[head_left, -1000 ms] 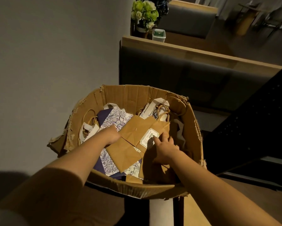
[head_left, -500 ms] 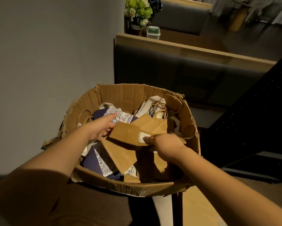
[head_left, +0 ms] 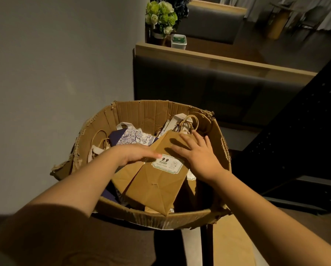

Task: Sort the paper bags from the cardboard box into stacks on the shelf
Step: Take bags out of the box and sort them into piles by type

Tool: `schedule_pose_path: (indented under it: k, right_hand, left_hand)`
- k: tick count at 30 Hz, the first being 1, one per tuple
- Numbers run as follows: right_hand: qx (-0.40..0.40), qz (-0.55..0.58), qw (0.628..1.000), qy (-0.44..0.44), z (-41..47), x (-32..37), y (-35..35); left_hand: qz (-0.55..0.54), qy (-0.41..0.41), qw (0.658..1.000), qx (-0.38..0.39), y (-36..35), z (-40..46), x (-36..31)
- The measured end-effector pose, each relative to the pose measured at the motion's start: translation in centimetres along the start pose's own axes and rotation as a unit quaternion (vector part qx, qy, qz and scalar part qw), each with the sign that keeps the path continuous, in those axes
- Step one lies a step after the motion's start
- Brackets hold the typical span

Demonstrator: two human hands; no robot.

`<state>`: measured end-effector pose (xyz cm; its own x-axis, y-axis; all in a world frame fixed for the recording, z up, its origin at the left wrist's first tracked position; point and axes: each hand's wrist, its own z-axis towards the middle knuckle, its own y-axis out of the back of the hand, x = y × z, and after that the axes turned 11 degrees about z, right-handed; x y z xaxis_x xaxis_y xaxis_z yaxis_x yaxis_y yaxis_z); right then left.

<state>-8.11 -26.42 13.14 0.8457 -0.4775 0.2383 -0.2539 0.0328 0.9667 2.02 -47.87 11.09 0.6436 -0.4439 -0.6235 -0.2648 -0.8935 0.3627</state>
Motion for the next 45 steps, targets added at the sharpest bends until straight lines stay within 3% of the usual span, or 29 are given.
schedule_pose_path:
  k: [2,5,8,11,13,14,15,16,20,23,31,33,37,41,45]
  right_hand:
    - [0.009,0.042,0.996,-0.075,0.2,0.2,-0.8]
    - [0.035,0.161,0.964,-0.207,0.1,0.1,-1.4]
    - [0.045,0.247,0.908,-0.336,0.1,-0.1,-1.6]
    - [0.034,0.377,0.821,-0.426,0.1,1.3,-0.5]
    - [0.120,0.298,0.859,-0.399,0.4,1.3,-0.8]
    - [0.128,0.314,0.845,-0.414,0.7,1.0,-1.1]
    - [0.108,0.362,0.816,-0.437,0.8,0.7,-1.4]
    - [0.082,0.375,0.814,-0.437,0.8,0.2,-1.9]
    - [0.030,0.352,0.838,-0.415,0.7,0.1,-2.7]
    - [-0.035,0.406,0.838,-0.363,0.5,0.3,-2.1]
    - [-0.140,0.602,0.698,-0.362,-0.1,-0.5,-0.9]
    - [-0.146,0.609,0.692,-0.360,-0.4,-0.9,-0.7]
    - [-0.129,0.598,0.714,-0.340,-1.1,-1.1,-0.3]
    - [-0.102,0.664,0.683,-0.288,-1.2,0.1,-0.2]
    - [-0.078,0.752,0.614,-0.227,-0.9,1.9,0.5]
  left_hand:
    - [0.019,0.002,0.998,-0.057,-0.5,0.3,0.0]
    - [-0.058,-0.002,0.994,-0.087,-0.3,0.0,0.5]
    - [-0.164,0.012,0.980,-0.111,0.6,-0.5,1.4]
    - [-0.233,0.057,0.963,-0.127,0.9,-0.4,2.5]
    - [-0.237,0.081,0.959,-0.130,0.4,-0.3,2.7]
    - [-0.239,0.087,0.958,-0.130,-0.1,-0.2,2.6]
    - [-0.245,0.091,0.956,-0.133,-0.6,-0.2,2.4]
    - [-0.255,0.093,0.953,-0.137,-0.9,0.0,2.3]
    - [-0.286,0.099,0.944,-0.136,-1.5,-0.2,1.6]
    - [-0.295,0.105,0.940,-0.135,-1.2,-0.6,1.9]
    - [-0.351,0.076,0.913,-0.194,-0.7,-1.1,2.1]
    - [-0.389,0.057,0.896,-0.207,-0.5,-1.5,2.1]
    - [-0.482,0.017,0.850,-0.211,-0.4,-2.4,1.3]
    - [-0.442,0.015,0.878,-0.182,-1.0,-2.6,0.5]
    - [-0.403,0.005,0.899,-0.172,-3.0,-2.1,-1.2]
